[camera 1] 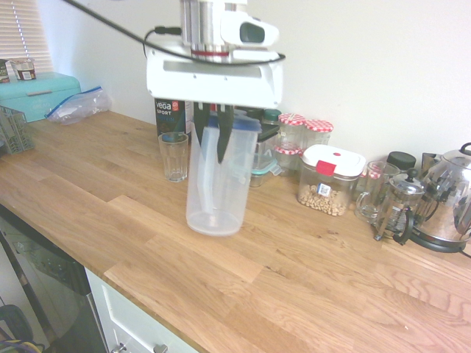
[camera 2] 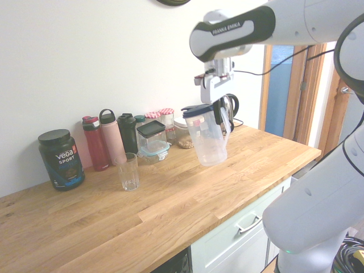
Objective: Pour me some water
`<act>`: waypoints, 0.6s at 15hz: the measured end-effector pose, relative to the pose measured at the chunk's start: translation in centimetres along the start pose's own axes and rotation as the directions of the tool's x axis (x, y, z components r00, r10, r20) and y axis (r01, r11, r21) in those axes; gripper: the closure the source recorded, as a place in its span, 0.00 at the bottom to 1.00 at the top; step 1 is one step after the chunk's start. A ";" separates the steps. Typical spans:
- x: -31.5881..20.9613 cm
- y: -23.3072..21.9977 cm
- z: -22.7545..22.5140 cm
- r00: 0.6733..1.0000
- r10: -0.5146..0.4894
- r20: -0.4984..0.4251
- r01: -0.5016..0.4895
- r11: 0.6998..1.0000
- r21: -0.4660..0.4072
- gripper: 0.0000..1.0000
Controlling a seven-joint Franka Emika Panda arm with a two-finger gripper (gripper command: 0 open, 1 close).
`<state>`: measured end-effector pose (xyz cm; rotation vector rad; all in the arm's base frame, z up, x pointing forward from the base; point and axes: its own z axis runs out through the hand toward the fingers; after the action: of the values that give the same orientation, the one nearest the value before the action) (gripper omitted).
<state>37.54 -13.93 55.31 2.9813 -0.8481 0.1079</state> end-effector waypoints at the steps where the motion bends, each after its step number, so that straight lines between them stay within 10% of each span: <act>1: 0.2 1.0 0.9 0.999 0.046 -0.027 -0.046 0.999 0.010 1.00; 9: 1.8 3.7 5.4 0.907 0.359 -0.221 -0.338 0.932 0.127 1.00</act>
<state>37.45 -18.34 50.12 2.7719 -1.3606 0.5190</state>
